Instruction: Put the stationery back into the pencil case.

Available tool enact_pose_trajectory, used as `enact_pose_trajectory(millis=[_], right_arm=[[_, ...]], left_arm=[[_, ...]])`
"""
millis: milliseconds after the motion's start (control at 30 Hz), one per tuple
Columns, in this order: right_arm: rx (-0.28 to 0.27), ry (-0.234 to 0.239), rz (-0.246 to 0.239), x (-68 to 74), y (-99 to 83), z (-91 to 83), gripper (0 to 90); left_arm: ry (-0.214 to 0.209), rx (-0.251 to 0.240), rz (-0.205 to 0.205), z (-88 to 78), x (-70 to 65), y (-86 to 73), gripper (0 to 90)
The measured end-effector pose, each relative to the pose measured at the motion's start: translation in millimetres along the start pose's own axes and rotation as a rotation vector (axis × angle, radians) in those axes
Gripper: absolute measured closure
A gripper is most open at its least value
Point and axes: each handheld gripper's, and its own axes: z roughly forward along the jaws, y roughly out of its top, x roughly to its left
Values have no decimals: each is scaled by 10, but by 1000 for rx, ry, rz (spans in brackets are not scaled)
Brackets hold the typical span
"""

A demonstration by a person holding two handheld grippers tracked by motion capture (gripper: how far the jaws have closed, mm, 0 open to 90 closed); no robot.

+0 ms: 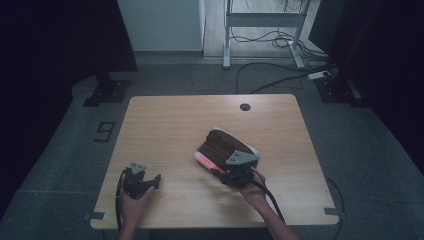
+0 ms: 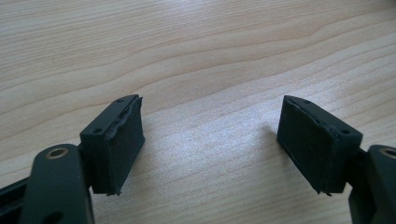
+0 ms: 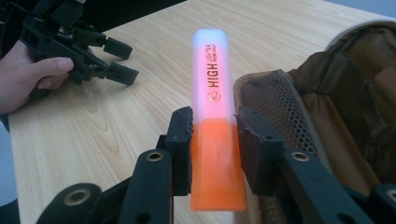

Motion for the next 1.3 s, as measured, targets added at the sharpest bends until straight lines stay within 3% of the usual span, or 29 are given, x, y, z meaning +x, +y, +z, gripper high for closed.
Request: enact_pose_trajectory(millis=[1300], right_arm=[[-75, -102, 42, -347, 54, -383, 661]], left_arm=[[0, 1, 1, -1, 0, 0, 225]])
